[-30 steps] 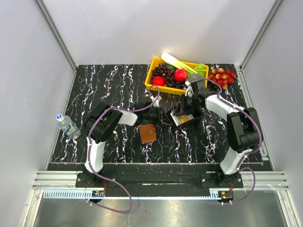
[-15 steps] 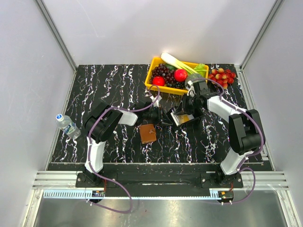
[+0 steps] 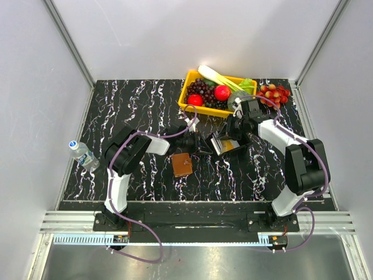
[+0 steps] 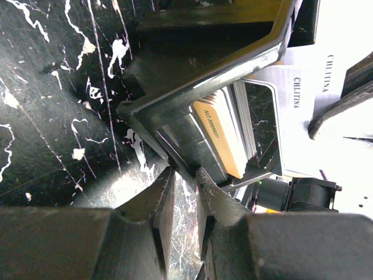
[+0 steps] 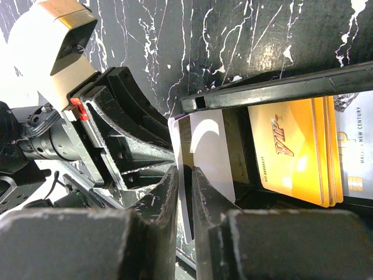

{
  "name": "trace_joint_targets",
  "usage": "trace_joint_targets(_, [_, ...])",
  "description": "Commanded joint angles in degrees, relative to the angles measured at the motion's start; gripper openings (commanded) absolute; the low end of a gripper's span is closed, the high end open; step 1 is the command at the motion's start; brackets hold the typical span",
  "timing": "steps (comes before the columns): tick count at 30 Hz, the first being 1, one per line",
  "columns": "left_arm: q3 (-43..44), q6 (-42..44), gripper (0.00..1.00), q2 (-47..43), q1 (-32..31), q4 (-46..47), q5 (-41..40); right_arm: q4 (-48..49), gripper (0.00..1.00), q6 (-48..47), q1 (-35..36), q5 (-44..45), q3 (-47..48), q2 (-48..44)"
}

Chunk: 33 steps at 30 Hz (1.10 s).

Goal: Put the credit cards into the card holder
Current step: Pick up the credit card from the storage box.

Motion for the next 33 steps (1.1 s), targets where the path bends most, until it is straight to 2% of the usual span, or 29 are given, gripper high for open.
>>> trace_joint_targets(1, [2.37, 0.28, 0.22, 0.53, -0.93, 4.34, 1.60, 3.23, 0.17, 1.23, -0.04, 0.33, 0.43, -3.70])
trace_joint_targets(5, [2.37, 0.28, 0.22, 0.61, -0.93, 4.26, 1.78, 0.42, 0.18, -1.66, -0.04, 1.31, 1.84, -3.35])
trace_joint_targets(9, [2.54, 0.19, 0.22, 0.88, -1.01, 4.34, 1.78, -1.96, 0.19, -3.16, 0.05, -3.86, 3.07, -0.37])
trace_joint_targets(17, [2.81, -0.25, 0.22, 0.97, -1.01, 4.70, 1.78, 1.20, 0.21, -1.23, 0.05, -10.03, 1.49, 2.72])
trace_joint_targets(21, [2.63, -0.42, 0.22, 0.96, -1.01, 4.96, 1.78, 1.11, 0.19, -1.06, 0.05, -6.88, 1.14, 2.02])
trace_joint_targets(27, [2.19, -0.60, 0.22, 0.79, -1.01, 5.40, 1.77, -0.55, 0.14, -1.67, 0.05, 3.31, 1.22, -0.62])
trace_joint_targets(33, [2.02, -0.77, 0.22, 0.96, -1.01, 5.75, 1.60, -2.22, 0.08, -2.98, 0.05, 7.28, 2.01, 0.25])
